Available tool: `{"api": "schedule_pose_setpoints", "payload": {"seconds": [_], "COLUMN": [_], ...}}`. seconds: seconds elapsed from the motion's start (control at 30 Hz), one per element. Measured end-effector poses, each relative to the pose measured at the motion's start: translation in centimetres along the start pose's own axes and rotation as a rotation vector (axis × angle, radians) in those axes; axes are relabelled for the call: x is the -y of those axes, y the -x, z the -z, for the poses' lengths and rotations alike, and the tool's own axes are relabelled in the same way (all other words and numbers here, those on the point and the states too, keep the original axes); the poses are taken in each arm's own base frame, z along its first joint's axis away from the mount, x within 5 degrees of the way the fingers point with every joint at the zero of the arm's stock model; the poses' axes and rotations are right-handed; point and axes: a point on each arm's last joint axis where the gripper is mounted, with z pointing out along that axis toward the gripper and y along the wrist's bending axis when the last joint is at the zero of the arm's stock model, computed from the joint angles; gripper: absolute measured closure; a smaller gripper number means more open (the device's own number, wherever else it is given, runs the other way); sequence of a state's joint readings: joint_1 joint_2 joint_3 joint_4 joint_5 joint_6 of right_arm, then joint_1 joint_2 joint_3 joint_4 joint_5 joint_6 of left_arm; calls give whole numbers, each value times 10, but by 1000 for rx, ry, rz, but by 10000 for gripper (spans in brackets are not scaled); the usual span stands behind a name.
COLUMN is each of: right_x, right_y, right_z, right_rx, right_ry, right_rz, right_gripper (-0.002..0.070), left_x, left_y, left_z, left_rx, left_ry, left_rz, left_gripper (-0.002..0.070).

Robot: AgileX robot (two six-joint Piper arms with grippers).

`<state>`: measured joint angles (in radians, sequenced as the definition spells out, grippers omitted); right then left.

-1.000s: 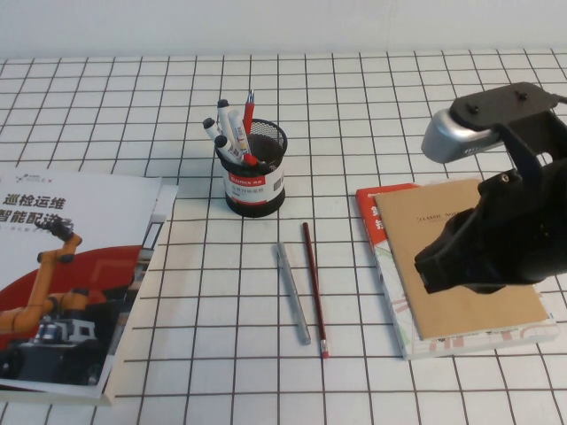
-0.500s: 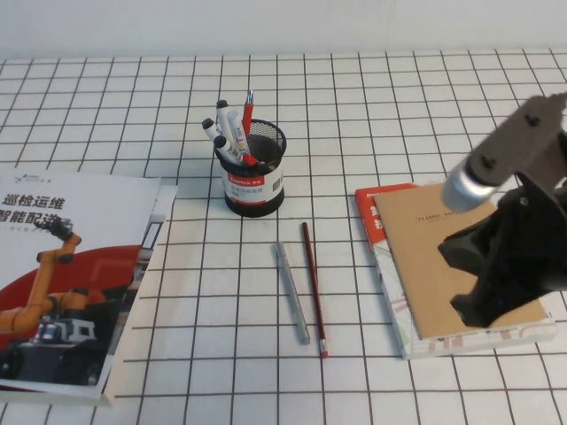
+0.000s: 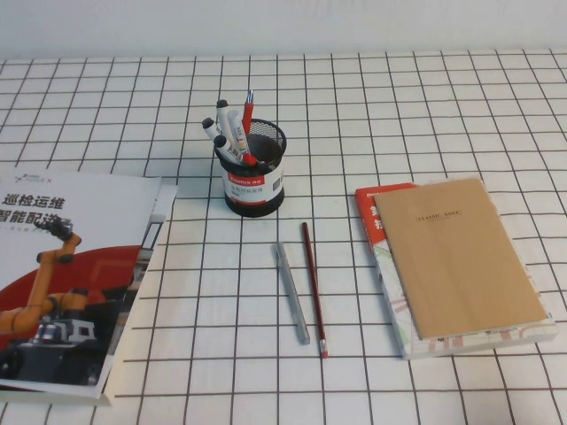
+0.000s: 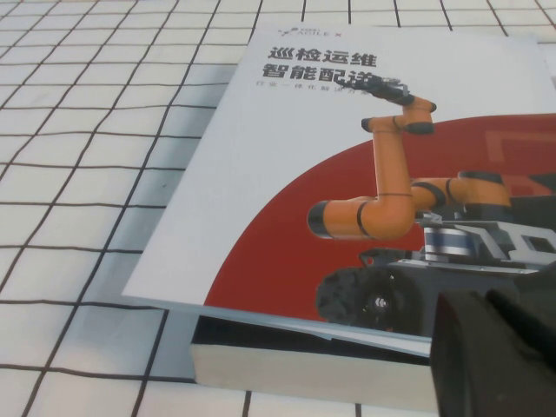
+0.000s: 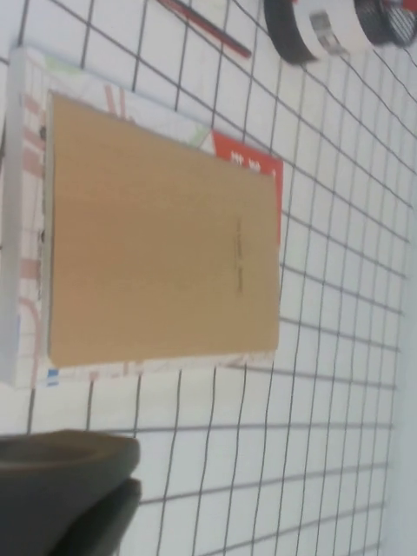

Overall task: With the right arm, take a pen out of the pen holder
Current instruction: 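Take a marker out of the pen holder and lay it on the table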

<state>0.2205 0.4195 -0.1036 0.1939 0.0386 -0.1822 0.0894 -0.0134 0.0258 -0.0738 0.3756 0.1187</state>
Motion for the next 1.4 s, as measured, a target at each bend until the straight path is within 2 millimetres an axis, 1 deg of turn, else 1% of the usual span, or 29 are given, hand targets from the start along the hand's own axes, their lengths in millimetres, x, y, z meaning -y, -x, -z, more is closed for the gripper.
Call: {"api": "schedule_pose_setpoints", "payload": {"seconds": [0.1, 0.17, 0.3, 0.47, 0.73, 1.4], "right_x": [5, 6, 5, 2, 0, -1], "right_y": [-22, -30, -29, -35, -48, -49], "right_z": [9, 13, 23, 30, 29, 29], "right_rx": [44, 76, 151, 137, 7, -5], "right_ry": [-56, -71, -69, -48, -23, -20], "right_rz": [-30, -33, -31, -14, -9, -11], "right_gripper": [692, 692, 692, 692, 692, 692], "left_x": [0, 0, 0, 0, 0, 0], "left_y": [0, 0, 0, 0, 0, 0], "left_z": [0, 0, 0, 0, 0, 0], "left_rx": [0, 0, 0, 0, 0, 0], "left_ry": [0, 0, 0, 0, 0, 0], "left_rz": [0, 0, 0, 0, 0, 0], "left_gripper": [678, 678, 678, 678, 678, 678]}}
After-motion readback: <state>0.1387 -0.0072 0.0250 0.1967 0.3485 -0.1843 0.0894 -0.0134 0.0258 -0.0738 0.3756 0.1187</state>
